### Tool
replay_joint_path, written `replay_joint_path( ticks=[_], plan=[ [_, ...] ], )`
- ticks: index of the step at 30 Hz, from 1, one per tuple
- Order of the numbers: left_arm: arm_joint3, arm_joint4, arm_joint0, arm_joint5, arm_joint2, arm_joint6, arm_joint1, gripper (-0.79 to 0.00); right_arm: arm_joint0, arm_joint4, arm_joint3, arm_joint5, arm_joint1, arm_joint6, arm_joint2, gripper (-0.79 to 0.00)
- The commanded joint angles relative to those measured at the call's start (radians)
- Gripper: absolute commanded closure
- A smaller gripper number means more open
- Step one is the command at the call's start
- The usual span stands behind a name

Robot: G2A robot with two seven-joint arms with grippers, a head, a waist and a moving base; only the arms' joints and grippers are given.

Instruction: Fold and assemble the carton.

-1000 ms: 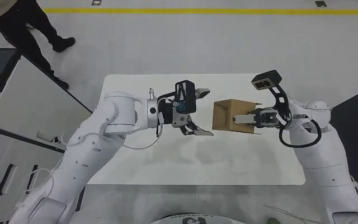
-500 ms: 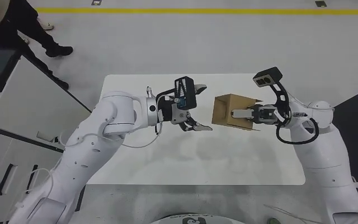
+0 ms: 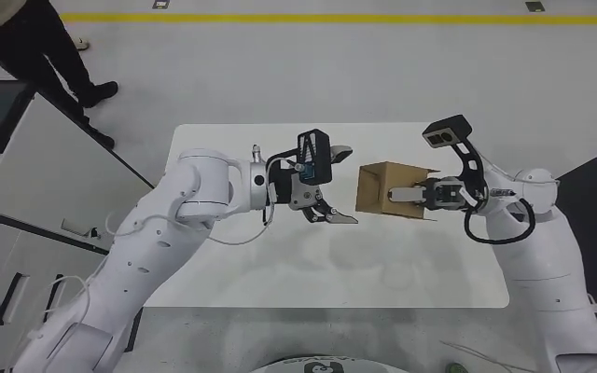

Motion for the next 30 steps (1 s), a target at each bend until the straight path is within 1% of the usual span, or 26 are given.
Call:
replay_joint_path(
  ticks=[1, 5, 11, 21, 22, 25, 27, 30],
  plan=[
    [0.006, 0.014, -0.006, 0.008, 0.014, 0.018, -0.004, -0.785, 0.007, 0.004, 0.004, 0.005, -0.001, 0.01, -0.008, 0.0],
    [0.012, 0.055, -0.019, 0.016, 0.035, 0.085, -0.014, -0.785, 0.019, 0.019, 0.016, 0.023, -0.004, 0.022, -0.032, 0.0],
    [0.028, 0.092, -0.033, -0.013, 0.062, 0.145, -0.024, -0.785, 0.034, 0.026, 0.038, 0.044, -0.009, 0.028, -0.059, 0.0],
    [0.048, 0.108, -0.041, -0.025, 0.08, 0.169, -0.032, -0.782, 0.05, 0.022, 0.052, 0.046, -0.012, 0.03, -0.076, 0.0],
    [0.049, 0.109, -0.041, -0.025, 0.08, 0.17, -0.033, -0.76, 0.051, 0.022, 0.053, 0.047, -0.013, 0.03, -0.078, 0.0],
    [0.051, 0.112, -0.042, -0.026, 0.081, 0.17, -0.034, -0.622, 0.055, 0.022, 0.056, 0.049, -0.014, 0.028, -0.082, 0.0],
    [0.052, 0.113, -0.041, -0.028, 0.079, 0.171, -0.034, -0.413, 0.056, 0.019, 0.057, 0.049, -0.014, 0.025, -0.084, 0.0],
    [0.06, 0.113, -0.037, -0.03, 0.077, 0.171, -0.034, -0.302, 0.057, 0.017, 0.059, 0.048, -0.015, 0.013, -0.083, 0.0]
  ],
)
